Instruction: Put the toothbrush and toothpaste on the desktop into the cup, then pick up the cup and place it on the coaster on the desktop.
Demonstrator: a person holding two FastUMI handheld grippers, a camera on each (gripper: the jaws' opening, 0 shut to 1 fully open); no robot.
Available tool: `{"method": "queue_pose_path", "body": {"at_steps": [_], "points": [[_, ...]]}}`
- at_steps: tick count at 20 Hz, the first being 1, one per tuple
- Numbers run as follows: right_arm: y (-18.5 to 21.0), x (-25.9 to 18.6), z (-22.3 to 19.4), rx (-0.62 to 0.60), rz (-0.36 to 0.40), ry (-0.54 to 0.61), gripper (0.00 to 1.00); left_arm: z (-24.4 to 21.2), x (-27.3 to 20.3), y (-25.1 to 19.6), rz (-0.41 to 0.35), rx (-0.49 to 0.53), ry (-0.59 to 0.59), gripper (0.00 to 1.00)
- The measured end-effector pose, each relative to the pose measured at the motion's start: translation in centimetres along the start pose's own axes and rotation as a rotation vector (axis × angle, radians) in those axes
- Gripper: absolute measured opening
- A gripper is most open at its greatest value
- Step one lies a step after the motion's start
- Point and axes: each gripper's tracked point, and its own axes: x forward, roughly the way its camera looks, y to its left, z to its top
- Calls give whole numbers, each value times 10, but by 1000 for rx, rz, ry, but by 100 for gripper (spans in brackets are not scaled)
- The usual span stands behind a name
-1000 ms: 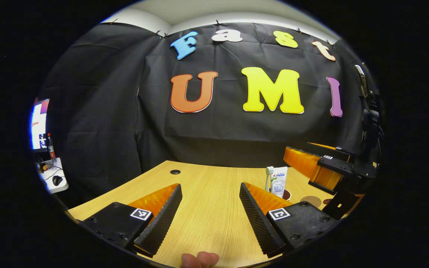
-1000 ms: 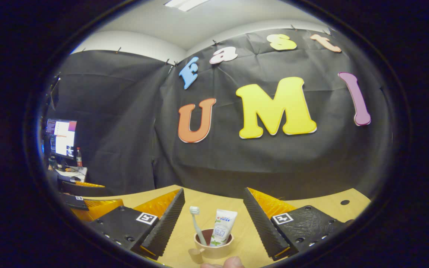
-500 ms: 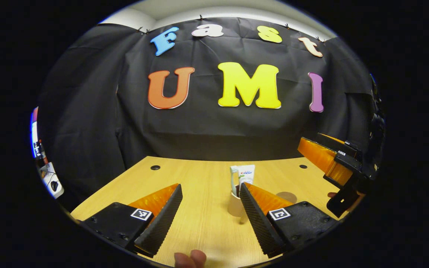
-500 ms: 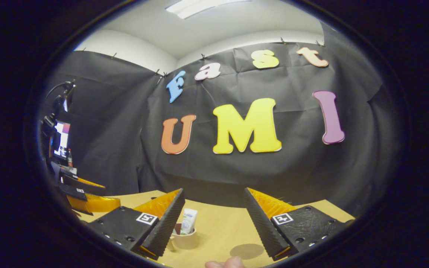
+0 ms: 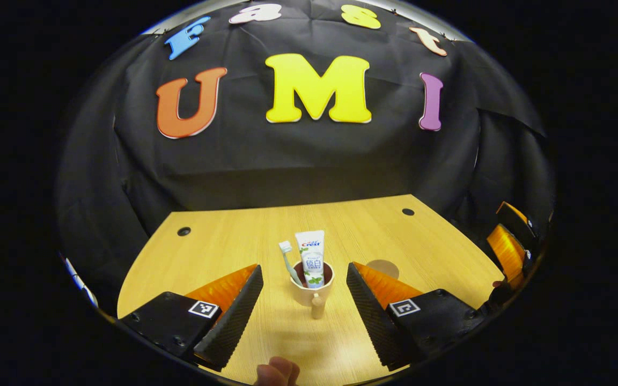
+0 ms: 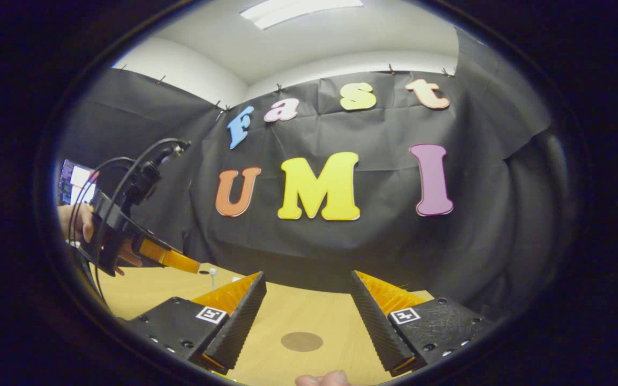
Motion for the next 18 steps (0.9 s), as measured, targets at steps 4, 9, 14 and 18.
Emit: {"method": "queue_pose_path", "body": {"at_steps": [4, 9, 14, 18], "points": [[-32, -21, 6, 46, -43, -8, 94, -22, 11, -2, -17, 26, 209, 99], [-61, -36, -18, 139, -100, 41, 95, -62, 17, 4, 2, 3, 435, 99], [-80, -47, -32, 116, -154, 65, 95, -82, 23, 6, 7, -50, 559, 100], [-82, -48, -48, 132, -159, 101, 95, -80, 22, 3, 13, -43, 606, 100]]}}
